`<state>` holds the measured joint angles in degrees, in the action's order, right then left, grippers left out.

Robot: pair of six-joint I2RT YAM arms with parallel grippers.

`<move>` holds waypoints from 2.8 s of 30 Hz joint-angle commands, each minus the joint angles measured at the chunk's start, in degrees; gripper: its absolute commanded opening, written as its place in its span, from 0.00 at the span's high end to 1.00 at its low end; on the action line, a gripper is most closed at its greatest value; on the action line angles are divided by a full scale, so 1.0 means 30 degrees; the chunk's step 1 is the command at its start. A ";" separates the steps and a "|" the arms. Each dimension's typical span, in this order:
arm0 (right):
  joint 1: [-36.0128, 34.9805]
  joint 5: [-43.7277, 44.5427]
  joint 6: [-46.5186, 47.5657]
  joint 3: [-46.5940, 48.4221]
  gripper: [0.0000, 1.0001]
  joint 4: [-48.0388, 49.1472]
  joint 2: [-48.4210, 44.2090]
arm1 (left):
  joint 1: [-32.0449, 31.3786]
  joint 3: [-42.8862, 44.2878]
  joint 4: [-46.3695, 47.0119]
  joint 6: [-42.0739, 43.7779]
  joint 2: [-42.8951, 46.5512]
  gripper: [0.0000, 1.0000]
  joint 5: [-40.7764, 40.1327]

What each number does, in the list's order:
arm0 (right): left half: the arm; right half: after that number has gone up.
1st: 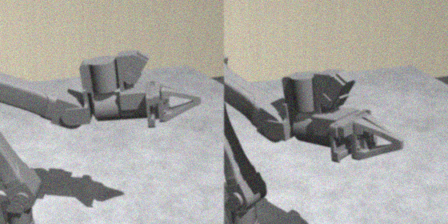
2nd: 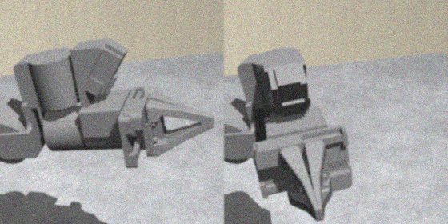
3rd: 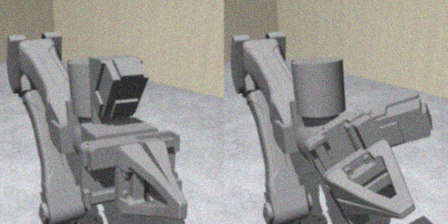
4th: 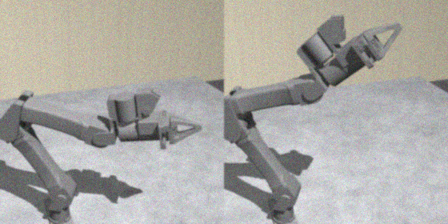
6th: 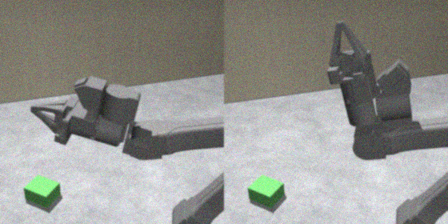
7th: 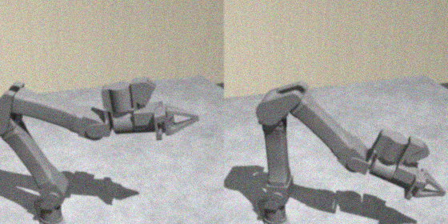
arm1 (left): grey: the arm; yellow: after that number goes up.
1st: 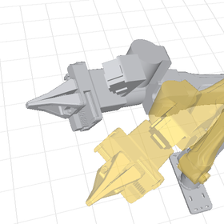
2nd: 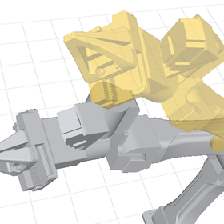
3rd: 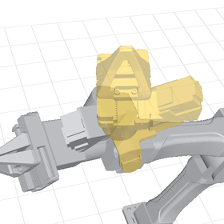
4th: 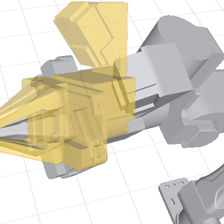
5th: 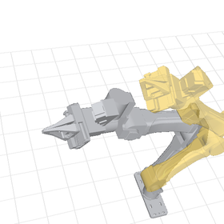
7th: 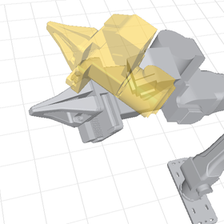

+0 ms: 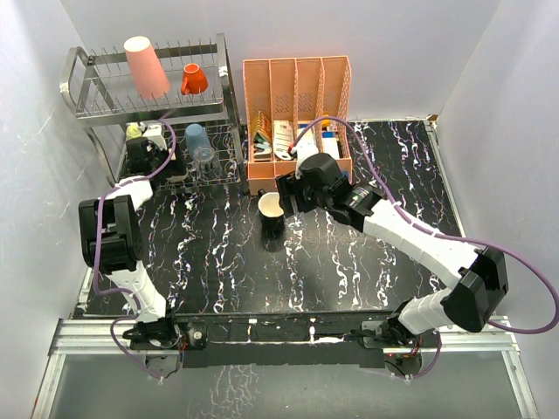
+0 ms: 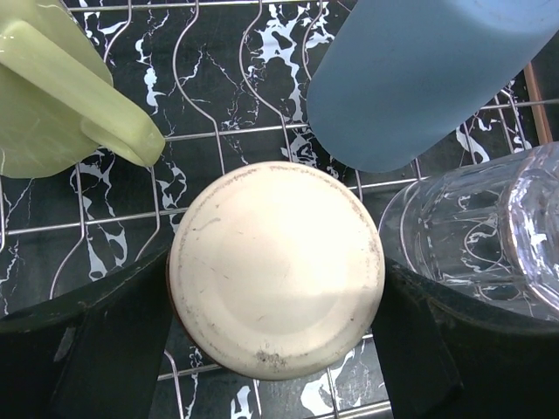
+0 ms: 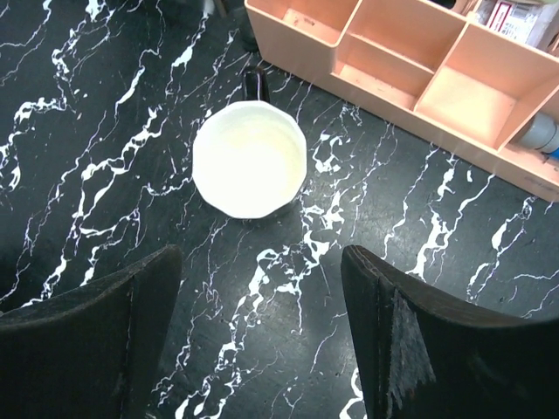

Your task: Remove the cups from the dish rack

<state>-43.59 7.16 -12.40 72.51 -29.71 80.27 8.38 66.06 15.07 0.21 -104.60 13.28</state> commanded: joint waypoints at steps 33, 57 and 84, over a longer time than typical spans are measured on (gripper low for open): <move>-0.1110 -0.1963 -0.4106 -0.0738 0.23 0.4406 -0.1127 | -0.0062 -0.2923 -0.5942 -0.1674 1.1028 0.78 0.8127; -0.0651 -0.7733 -2.5548 -0.5366 0.19 2.4709 0.0380 | -0.1186 -0.4177 0.3867 -1.5158 1.6317 0.91 1.7308; -0.2565 -0.6227 -3.0203 -0.3695 0.92 3.3322 0.4479 | -0.2824 -0.5127 0.1262 -1.0569 1.7569 0.52 1.7985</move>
<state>-51.53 -14.72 -101.86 62.35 64.36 97.30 0.14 51.29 24.29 -41.60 -54.26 66.00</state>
